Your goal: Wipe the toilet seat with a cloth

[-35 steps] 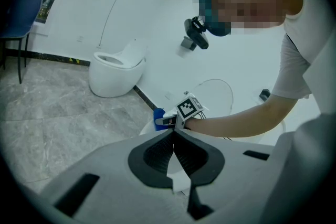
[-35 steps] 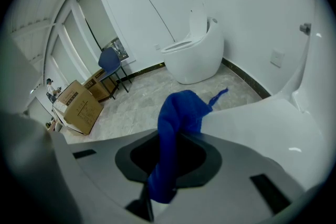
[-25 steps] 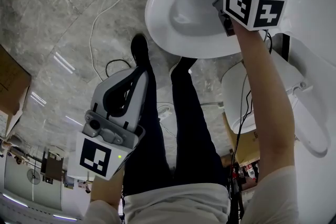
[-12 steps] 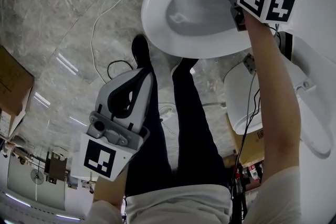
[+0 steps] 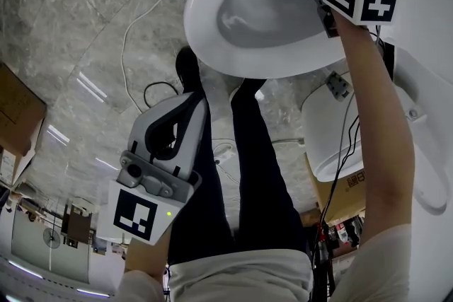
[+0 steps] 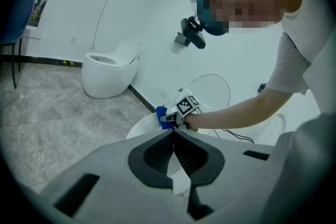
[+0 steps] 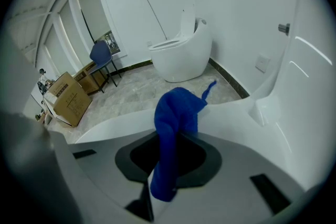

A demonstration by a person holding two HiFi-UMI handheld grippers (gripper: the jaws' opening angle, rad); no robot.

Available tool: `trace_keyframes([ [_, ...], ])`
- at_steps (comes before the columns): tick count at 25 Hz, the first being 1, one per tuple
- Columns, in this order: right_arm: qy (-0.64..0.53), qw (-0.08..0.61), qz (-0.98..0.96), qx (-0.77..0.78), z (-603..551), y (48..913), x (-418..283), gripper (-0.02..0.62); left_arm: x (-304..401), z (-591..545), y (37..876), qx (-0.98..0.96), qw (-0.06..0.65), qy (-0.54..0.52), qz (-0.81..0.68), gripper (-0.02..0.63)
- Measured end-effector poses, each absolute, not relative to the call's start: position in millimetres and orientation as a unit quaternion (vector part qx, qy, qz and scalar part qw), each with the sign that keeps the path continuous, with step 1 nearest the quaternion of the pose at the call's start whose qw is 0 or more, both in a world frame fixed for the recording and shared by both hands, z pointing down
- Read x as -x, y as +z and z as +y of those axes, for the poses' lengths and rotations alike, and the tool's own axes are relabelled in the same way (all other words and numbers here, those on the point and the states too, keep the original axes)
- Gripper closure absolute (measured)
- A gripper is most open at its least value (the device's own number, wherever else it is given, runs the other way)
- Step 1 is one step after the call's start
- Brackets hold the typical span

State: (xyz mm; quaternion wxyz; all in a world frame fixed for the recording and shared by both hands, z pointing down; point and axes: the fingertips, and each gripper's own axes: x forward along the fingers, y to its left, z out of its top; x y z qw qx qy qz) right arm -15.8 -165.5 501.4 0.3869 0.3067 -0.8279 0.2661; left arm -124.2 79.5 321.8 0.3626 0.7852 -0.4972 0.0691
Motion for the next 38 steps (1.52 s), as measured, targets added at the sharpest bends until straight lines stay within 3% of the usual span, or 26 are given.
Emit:
trace_keyframes([
  [38, 0.302, 0.394, -0.776, -0.388, -175, 508, -114, 0.542, 45, 68, 312, -0.816, 0.345, 0.091, -0.456, 0.601],
])
